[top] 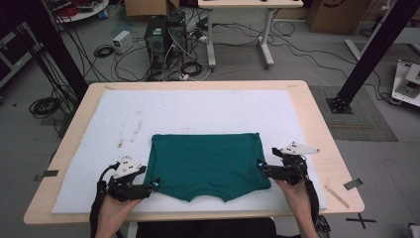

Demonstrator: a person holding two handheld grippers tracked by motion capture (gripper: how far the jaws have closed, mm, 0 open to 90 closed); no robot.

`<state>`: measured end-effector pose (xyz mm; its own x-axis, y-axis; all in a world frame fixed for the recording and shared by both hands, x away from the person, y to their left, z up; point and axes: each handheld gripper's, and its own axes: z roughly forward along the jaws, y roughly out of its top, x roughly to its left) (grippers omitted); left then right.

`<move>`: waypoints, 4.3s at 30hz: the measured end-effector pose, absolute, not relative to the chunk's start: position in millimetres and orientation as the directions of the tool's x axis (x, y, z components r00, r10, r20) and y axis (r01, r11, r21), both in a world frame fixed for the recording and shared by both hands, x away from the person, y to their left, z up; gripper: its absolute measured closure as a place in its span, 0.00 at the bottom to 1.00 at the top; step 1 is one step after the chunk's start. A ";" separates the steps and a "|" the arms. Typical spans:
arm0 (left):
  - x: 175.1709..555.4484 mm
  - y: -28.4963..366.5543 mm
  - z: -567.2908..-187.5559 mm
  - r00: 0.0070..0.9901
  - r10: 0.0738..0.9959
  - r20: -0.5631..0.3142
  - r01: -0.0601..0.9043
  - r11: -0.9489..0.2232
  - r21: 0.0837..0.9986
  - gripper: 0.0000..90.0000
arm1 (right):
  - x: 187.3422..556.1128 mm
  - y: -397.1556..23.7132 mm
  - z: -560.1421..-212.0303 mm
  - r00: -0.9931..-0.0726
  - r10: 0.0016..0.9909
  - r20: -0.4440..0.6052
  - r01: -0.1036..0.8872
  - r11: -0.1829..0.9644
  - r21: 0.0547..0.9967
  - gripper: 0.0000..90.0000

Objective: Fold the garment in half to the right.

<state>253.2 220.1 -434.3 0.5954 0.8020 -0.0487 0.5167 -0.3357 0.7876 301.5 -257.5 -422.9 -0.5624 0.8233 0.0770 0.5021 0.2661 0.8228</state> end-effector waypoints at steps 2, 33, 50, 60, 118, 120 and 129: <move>251.6 219.7 -436.7 0.577 0.816 -0.032 0.523 -0.340 0.782 0.34 | 301.7 -256.2 -422.1 -0.563 0.822 0.081 0.506 0.266 0.821 0.30; 242.4 225.2 -454.3 0.631 0.770 -0.099 0.512 -0.317 0.798 0.81 | 302.8 -185.4 -402.3 -0.688 0.725 0.002 0.398 0.376 0.837 0.30; 240.3 223.2 -455.5 0.650 0.757 -0.064 0.479 -0.343 0.808 0.91 | 353.9 -91.0 -389.8 -0.782 0.623 -0.004 0.385 0.488 0.783 0.30; 239.3 223.6 -456.9 0.648 0.759 -0.060 0.471 -0.338 0.815 0.91 | 387.4 -22.5 -400.1 -0.835 0.550 0.023 0.393 0.567 0.724 0.31; 236.5 227.9 -455.4 0.645 0.761 -0.073 0.455 -0.305 0.837 0.93 | 440.4 90.0 -440.0 -0.881 0.471 0.044 0.376 0.641 0.669 0.94; 234.4 229.6 -451.7 0.638 0.766 -0.074 0.442 -0.287 0.850 0.93 | 440.4 88.5 -436.7 -0.878 0.476 0.048 0.379 0.631 0.678 0.95; 226.6 244.6 -439.0 0.626 0.778 -0.063 0.425 -0.272 0.863 0.93 | 436.9 91.9 -418.4 -0.876 0.475 0.085 0.386 0.584 0.714 0.94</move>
